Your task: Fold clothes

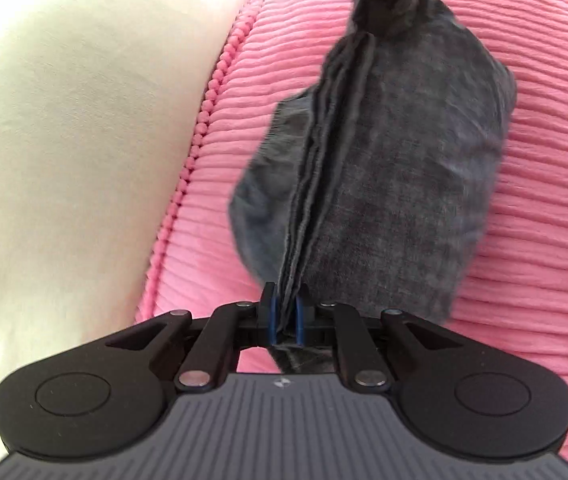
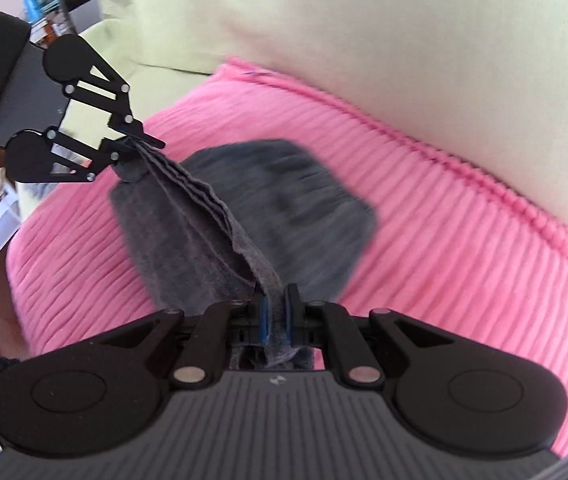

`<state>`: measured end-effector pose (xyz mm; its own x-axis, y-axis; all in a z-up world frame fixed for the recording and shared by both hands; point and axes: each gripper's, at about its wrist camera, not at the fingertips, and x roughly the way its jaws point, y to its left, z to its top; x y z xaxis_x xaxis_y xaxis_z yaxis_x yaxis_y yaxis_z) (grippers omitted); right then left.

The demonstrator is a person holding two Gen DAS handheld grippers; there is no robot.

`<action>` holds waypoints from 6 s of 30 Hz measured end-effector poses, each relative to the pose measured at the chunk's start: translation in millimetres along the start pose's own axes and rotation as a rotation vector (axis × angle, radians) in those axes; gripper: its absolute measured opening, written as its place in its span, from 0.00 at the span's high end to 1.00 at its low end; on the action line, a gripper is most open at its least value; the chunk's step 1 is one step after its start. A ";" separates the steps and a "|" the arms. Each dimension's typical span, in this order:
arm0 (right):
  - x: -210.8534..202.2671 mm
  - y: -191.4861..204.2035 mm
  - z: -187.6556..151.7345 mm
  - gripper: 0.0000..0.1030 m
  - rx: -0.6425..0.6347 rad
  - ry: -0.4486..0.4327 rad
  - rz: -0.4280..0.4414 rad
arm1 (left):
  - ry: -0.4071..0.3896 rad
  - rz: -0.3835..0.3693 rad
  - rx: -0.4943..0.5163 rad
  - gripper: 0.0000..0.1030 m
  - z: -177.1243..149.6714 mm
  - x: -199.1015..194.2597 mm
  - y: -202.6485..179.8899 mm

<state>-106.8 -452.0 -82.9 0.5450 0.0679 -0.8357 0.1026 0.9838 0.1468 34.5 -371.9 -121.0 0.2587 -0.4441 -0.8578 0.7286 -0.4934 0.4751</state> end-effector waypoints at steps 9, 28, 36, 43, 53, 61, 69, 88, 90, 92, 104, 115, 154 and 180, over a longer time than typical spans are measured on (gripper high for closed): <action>43.5 -69.6 15.1 0.94 0.122 0.073 0.077 | 0.051 -0.093 0.077 0.85 20.7 50.7 44.5; 46.7 -96.2 14.6 0.62 0.288 0.050 -0.195 | 0.120 -0.107 -0.149 0.51 7.4 57.2 106.4; 33.8 -29.1 10.4 0.67 0.305 -0.046 -0.003 | -0.024 -0.264 -0.276 0.48 36.4 40.7 78.8; 50.1 -62.5 -7.5 0.67 0.564 -0.136 -0.250 | 0.090 -0.211 -0.555 0.49 37.0 88.1 103.7; -13.0 70.6 -42.9 0.66 0.516 -0.264 -0.329 | 0.072 -0.102 -0.504 0.48 6.4 10.1 31.5; 52.3 109.4 -72.4 0.66 0.404 -0.136 -0.481 | 0.114 -0.030 -0.444 0.45 5.0 41.4 5.9; 38.6 134.3 -67.7 0.65 0.345 -0.270 -0.427 | 0.077 -0.002 -0.406 0.43 1.1 25.4 5.9; 68.2 146.7 -66.5 0.62 0.527 -0.189 -0.543 | 0.028 -0.125 -0.268 0.42 -26.2 45.0 8.4; 66.8 148.2 -63.2 0.62 0.523 -0.190 -0.562 | 0.017 -0.132 -0.247 0.42 -26.0 41.8 8.1; 56.4 151.4 -60.0 0.62 0.530 -0.216 -0.571 | 0.020 -0.152 -0.241 0.42 -22.3 29.7 18.3; 56.0 150.7 -66.5 0.62 0.538 -0.203 -0.507 | 0.270 -0.257 -0.476 0.40 -4.1 45.5 51.3; 33.6 168.8 -45.0 0.84 0.414 -0.342 -0.455 | 0.316 -0.188 -0.503 0.40 5.2 17.4 57.0; 91.1 188.6 -5.8 0.65 0.543 -0.281 -0.410 | 0.153 -0.343 -0.551 0.40 -35.4 34.7 125.3; 23.8 2.9 -27.9 0.59 0.614 -0.275 -0.311 | -0.011 -0.693 -1.323 0.86 -88.0 122.6 163.6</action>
<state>-116.8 -443.0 -117.2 0.5953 -0.3222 -0.7361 0.6894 0.6755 0.2618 241.2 -441.2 -165.6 -0.3704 -0.4196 -0.8287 0.7359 0.4118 -0.5374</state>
